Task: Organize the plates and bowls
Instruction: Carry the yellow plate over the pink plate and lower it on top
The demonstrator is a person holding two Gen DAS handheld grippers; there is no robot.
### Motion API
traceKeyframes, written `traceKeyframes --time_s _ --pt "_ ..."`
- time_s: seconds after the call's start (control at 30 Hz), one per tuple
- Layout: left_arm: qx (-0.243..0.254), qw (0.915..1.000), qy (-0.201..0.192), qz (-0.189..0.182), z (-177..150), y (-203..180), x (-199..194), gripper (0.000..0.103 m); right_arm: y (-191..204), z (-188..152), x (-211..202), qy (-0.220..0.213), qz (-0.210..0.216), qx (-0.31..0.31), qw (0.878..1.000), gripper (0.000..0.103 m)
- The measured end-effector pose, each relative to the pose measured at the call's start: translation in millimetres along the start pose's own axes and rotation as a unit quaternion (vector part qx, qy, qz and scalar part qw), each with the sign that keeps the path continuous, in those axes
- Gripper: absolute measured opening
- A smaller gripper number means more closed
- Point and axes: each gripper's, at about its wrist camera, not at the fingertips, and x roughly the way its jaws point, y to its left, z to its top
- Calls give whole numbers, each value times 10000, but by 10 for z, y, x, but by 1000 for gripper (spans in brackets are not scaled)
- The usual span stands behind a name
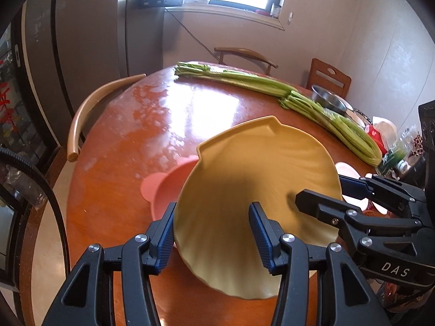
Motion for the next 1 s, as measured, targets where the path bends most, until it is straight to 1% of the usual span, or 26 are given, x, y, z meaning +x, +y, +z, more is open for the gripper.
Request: traceKeyframes --time_s 0.27,0.4,0.5,0.63,0.8,1.0 --pt "-51 9999 -101 92 156 171 -15 52 147 223 73 -57 -30 -227 9997 52" --pt "-179 9998 -104 84 225 274 46 52 157 300 229 -17 16 -233 9997 52" --pt "-282 9996 25 65 233 352 170 52 87 288 414 160 186 -43 9997 52" --pt "-356 9991 225 46 195 424 343 52 28 268 582 273 241 94 9993 52" --pt "-392 9985 364 63 153 445 494 52 7 228 726 390 139 140 9990 52" --pt "-414 9978 511 79 136 453 646 52 3 163 873 648 -46 139 9978 52"
